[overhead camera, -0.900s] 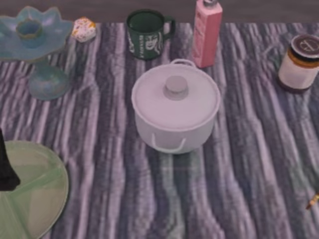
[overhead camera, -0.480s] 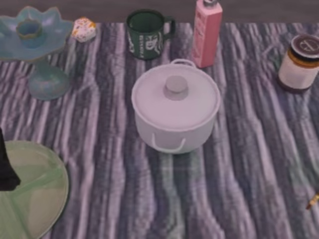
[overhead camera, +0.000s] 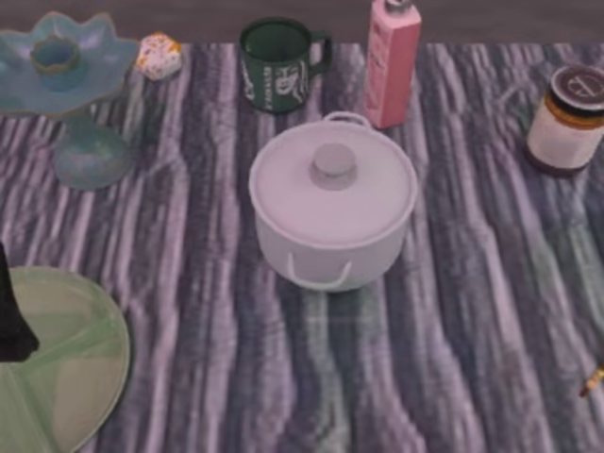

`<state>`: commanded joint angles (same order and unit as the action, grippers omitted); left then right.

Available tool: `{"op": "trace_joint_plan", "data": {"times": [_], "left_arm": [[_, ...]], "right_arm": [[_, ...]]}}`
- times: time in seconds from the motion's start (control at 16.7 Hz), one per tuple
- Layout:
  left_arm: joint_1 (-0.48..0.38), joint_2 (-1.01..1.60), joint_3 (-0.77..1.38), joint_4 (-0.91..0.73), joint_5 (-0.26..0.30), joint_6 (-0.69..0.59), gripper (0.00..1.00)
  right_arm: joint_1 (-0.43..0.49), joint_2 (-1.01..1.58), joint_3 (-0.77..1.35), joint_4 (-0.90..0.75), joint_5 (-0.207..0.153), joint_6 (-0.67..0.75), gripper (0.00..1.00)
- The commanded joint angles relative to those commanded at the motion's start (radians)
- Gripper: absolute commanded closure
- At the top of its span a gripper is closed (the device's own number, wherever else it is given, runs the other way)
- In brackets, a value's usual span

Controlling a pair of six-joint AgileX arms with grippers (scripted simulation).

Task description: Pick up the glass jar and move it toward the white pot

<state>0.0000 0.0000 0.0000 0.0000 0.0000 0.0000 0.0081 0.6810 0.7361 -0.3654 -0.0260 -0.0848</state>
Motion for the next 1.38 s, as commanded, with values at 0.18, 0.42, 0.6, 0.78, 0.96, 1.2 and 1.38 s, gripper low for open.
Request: {"op": "trace_joint_plan", "data": {"times": [0.18,0.42,0.6,0.78,0.96,1.2,1.38], "left_arm": [[0.0,0.0,0.0,0.0,0.0,0.0,0.0],[0.0,0.0,0.0,0.0,0.0,0.0,0.0],[0.0,0.0,0.0,0.0,0.0,0.0,0.0],[0.0,0.0,0.0,0.0,0.0,0.0,0.0],[0.0,0.0,0.0,0.0,0.0,0.0,0.0],[0.0,0.0,0.0,0.0,0.0,0.0,0.0],[0.0,0.0,0.0,0.0,0.0,0.0,0.0]], "right_arm": [[-0.003,0.287,0.284,-0.16,-0.005,-0.039,0.0],[-0.005,0.698,0.677,-0.386,-0.015,-0.098,0.0],[-0.004,1.004,0.967,-0.552,-0.024,-0.143,0.0],[-0.004,1.289,1.239,-0.704,-0.032,-0.187,0.0],[-0.004,1.538,1.482,-0.833,-0.038,-0.226,0.0],[-0.007,1.789,1.735,-0.96,-0.041,-0.265,0.0],[-0.009,1.897,1.849,-1.014,-0.041,-0.283,0.0]]}}
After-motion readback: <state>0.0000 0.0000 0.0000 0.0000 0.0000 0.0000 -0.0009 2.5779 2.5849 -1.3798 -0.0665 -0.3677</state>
